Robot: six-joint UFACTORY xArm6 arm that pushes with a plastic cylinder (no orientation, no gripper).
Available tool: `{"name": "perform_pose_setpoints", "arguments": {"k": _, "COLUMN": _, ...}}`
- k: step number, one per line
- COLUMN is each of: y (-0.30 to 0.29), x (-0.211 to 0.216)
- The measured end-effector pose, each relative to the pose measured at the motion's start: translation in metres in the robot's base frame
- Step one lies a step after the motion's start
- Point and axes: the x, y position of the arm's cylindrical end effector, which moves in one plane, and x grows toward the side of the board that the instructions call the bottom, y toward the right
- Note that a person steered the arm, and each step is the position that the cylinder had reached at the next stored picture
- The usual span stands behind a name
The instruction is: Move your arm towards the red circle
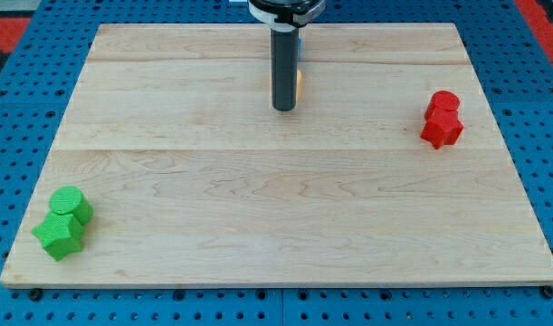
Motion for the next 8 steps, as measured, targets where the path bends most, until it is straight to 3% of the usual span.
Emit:
{"name": "perform_pose_setpoints", "arguments": {"k": 2, "y": 0.0, "x": 0.053}}
{"name": "perform_pose_setpoints", "arguments": {"k": 4, "y": 0.0, "x": 0.058}}
{"name": "perform_pose_setpoints", "arguments": {"k": 8, "y": 0.079, "x": 0.053}}
